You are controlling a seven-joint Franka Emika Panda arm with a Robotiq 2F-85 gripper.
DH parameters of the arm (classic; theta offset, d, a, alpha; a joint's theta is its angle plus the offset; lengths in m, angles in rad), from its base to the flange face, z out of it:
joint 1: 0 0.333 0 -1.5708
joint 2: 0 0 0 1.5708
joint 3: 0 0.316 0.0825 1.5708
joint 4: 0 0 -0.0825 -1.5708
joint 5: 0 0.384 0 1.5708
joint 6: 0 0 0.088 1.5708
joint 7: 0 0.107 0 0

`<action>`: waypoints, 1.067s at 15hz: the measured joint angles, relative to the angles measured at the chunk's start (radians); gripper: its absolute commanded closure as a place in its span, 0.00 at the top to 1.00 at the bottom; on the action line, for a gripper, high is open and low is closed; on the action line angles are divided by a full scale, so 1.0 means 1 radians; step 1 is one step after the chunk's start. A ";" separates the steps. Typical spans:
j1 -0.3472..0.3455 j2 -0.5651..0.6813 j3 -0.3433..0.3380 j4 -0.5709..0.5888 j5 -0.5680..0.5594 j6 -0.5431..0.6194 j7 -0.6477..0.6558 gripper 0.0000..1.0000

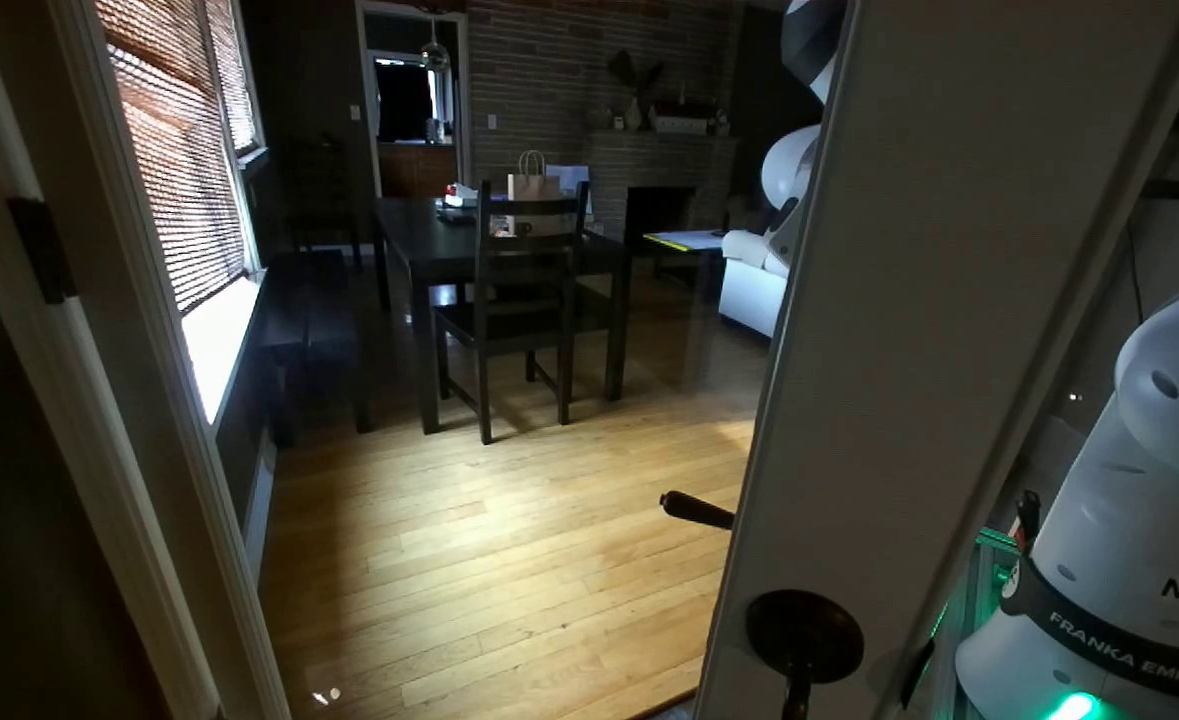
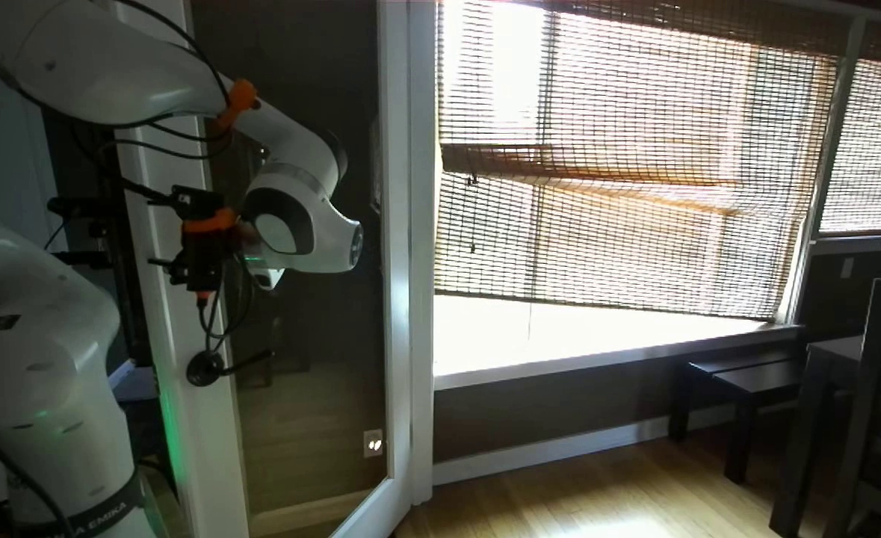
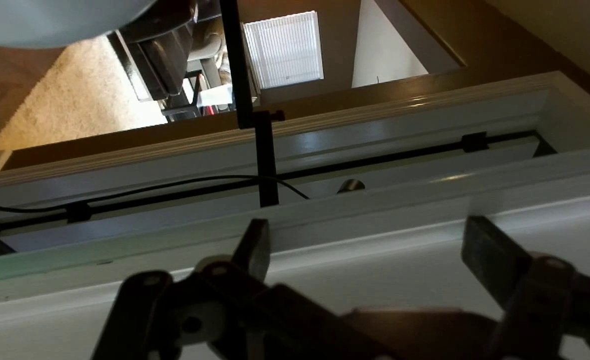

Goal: Open the left door.

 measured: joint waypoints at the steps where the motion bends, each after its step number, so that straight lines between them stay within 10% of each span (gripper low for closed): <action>1: 0.005 0.001 0.000 0.000 0.001 0.000 -0.002 1.00; 16: 0.074 0.001 0.007 0.000 0.052 0.000 -0.025 1.00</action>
